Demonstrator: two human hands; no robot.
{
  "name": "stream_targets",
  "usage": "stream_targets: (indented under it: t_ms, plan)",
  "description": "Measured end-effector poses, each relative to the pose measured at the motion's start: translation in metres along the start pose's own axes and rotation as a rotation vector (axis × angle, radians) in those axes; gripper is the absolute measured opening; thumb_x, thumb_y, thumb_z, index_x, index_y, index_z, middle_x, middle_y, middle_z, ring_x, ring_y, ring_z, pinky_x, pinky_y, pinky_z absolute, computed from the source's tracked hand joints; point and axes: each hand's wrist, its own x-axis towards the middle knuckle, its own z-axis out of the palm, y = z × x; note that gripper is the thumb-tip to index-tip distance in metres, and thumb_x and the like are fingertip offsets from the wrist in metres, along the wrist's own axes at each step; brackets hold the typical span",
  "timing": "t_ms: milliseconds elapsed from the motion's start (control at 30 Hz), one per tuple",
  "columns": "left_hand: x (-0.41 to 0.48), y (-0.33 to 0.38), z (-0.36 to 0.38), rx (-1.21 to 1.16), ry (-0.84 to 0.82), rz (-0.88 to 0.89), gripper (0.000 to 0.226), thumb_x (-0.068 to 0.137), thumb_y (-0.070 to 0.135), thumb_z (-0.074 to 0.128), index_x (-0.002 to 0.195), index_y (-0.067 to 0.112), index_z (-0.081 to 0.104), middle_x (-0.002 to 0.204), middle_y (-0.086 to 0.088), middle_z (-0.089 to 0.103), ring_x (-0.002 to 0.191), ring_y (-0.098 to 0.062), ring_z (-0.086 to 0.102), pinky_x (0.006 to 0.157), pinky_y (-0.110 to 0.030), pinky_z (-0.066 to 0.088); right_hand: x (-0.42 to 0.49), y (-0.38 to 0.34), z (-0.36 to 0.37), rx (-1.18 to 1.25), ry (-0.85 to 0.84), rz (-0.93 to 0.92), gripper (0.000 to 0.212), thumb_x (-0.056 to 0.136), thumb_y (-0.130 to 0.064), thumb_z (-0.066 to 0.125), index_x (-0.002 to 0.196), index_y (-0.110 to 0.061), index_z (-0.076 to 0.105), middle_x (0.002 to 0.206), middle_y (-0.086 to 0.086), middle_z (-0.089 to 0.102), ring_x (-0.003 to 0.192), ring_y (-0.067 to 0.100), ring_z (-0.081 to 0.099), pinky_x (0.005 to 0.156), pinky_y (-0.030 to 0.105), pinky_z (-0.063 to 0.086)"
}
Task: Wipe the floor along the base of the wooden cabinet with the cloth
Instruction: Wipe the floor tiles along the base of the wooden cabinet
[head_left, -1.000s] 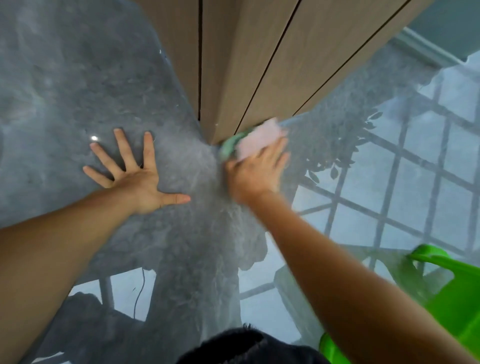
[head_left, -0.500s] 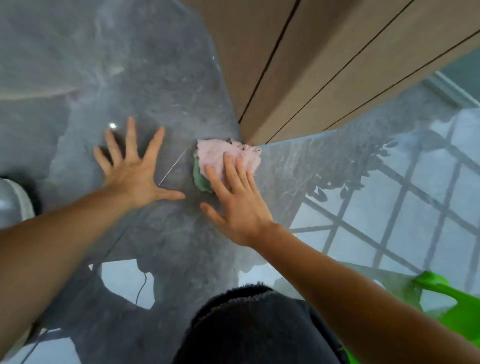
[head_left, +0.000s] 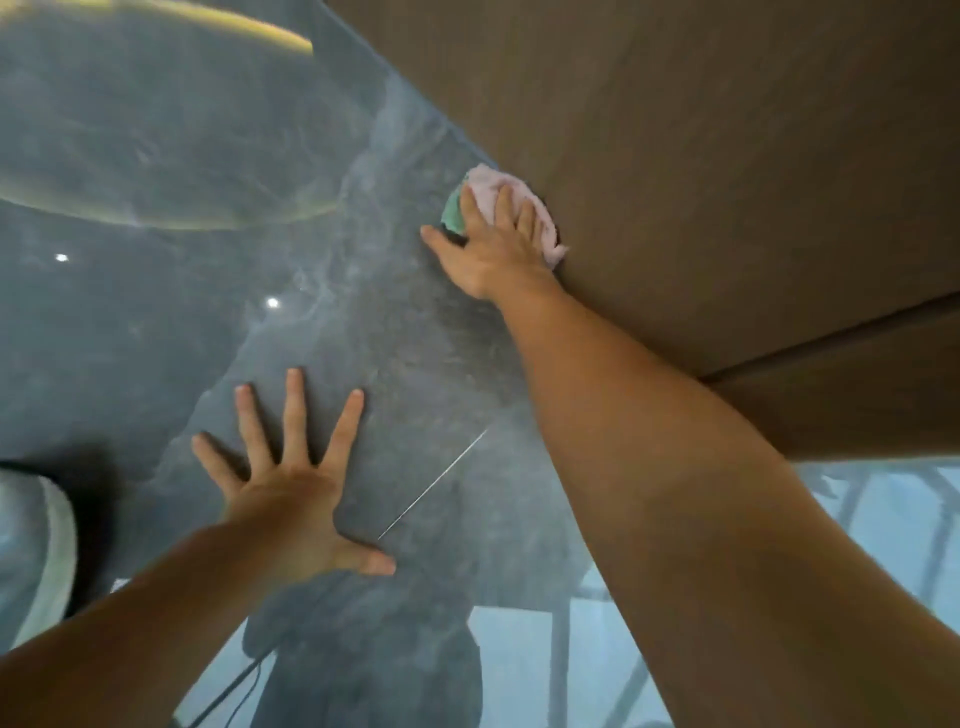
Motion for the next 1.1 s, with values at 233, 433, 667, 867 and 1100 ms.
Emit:
stream_targets:
  t_ms: [233, 433, 667, 867, 1100]
  plan:
    - [-0.008, 0.005, -0.014, -0.028, -0.02, 0.013, 0.157, 0.002, 0.101, 0.029, 0.129, 0.049, -0.047, 0.137, -0.006, -0.062, 0.118, -0.045, -0.058, 0.098, -0.08, -0.015, -0.167, 0.041, 0.056, -0.017, 0.019, -0.146, 0.083, 0.083, -0.073, 0.04, 0.153, -0.038, 0.009, 0.165, 0.011, -0.005, 0.148, 0.042, -0.008, 0.119, 0.054, -0.001]
    - [-0.006, 0.003, -0.018, -0.038, -0.052, 0.035, 0.159, 0.01, 0.097, 0.047, 0.126, 0.047, -0.05, 0.133, -0.008, -0.065, 0.116, -0.046, -0.059, 0.089, -0.077, -0.027, -0.231, 0.063, 0.08, -0.05, -0.016, -0.185, 0.082, 0.083, -0.077, 0.033, 0.152, -0.039, 0.012, 0.164, 0.016, 0.006, 0.148, 0.044, -0.003, 0.119, 0.06, 0.014]
    - [0.002, -0.001, -0.007, -0.006, -0.009, 0.065, 0.158, 0.013, 0.099, 0.044, 0.129, 0.046, -0.047, 0.135, -0.009, -0.063, 0.118, -0.047, -0.058, 0.087, -0.077, -0.028, -0.03, 0.016, 0.026, 0.013, 0.033, -0.016, 0.083, 0.079, -0.08, 0.034, 0.151, -0.043, 0.013, 0.165, 0.008, -0.006, 0.148, 0.043, -0.009, 0.12, 0.055, -0.005]
    - [0.002, -0.002, -0.005, -0.006, 0.017, 0.062, 0.157, 0.009, 0.1, 0.042, 0.129, 0.049, -0.047, 0.138, -0.007, -0.061, 0.12, -0.046, -0.056, 0.089, -0.077, -0.026, -0.021, 0.012, 0.007, -0.14, -0.013, -0.035, 0.085, 0.076, -0.082, 0.031, 0.15, -0.046, 0.01, 0.165, 0.006, -0.002, 0.149, 0.039, -0.002, 0.115, 0.068, 0.001]
    - [-0.011, 0.006, -0.017, -0.004, -0.015, 0.011, 0.159, 0.006, 0.1, 0.042, 0.127, 0.051, -0.047, 0.137, -0.005, -0.061, 0.125, -0.046, -0.05, 0.1, -0.08, -0.012, -0.27, 0.088, 0.073, -0.065, -0.07, -0.23, 0.081, 0.081, -0.072, 0.04, 0.151, -0.042, 0.014, 0.165, 0.011, 0.002, 0.148, 0.044, -0.003, 0.119, 0.057, 0.003]
